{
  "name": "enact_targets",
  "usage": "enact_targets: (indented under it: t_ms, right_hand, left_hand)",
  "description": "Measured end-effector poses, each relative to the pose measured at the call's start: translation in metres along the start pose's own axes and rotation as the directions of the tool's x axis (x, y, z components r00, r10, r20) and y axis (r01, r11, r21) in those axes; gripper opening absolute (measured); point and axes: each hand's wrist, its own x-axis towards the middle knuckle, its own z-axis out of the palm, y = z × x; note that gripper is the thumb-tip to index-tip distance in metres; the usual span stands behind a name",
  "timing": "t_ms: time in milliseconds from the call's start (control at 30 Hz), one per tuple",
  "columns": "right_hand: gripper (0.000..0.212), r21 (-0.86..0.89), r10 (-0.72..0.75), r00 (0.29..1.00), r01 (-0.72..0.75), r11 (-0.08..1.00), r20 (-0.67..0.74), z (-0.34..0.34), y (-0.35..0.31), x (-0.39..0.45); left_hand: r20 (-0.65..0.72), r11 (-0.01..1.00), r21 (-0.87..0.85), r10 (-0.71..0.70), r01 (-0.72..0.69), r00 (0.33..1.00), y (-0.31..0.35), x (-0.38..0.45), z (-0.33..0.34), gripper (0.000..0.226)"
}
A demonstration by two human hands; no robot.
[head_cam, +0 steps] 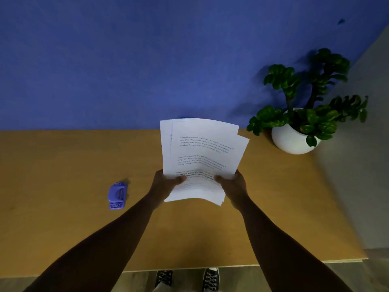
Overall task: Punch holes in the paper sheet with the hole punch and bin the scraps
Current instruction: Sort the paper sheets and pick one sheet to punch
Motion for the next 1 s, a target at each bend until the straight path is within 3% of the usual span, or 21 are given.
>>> enact_targets:
  t_ms: [200, 367, 700, 1000]
  right_hand:
    - [0.037, -0.025, -0.089, 0.994, 0.088, 0.996, -0.059, 0.0, -0.008, 0.0]
    - [0.031, -0.202, -0.107, 0.994, 0.105, 0.974, -0.001, -0.008, 0.005, -0.004]
    - [0.036, -0.235, -0.168, 0.986, 0.168, 0.957, 0.02, -0.005, 0.004, -0.007]
    - [0.037, -0.393, -0.099, 0.991, 0.127, 0.911, 0.09, -0.013, 0.017, -0.006]
  left_hand:
    - [0.011, 0.996, -0.047, 0.081, -0.08, 0.997, 0.006, -0.004, -0.003, 0.036]
    - [0.019, 0.996, -0.047, 0.074, -0.073, 0.997, -0.002, -0.013, -0.006, 0.05]
    - [-0.021, 0.989, -0.081, 0.12, -0.121, 0.993, 0.007, -0.013, 0.003, 0.039]
    - [0.045, 0.997, 0.02, 0.071, -0.072, 0.996, -0.008, -0.014, -0.009, 0.042]
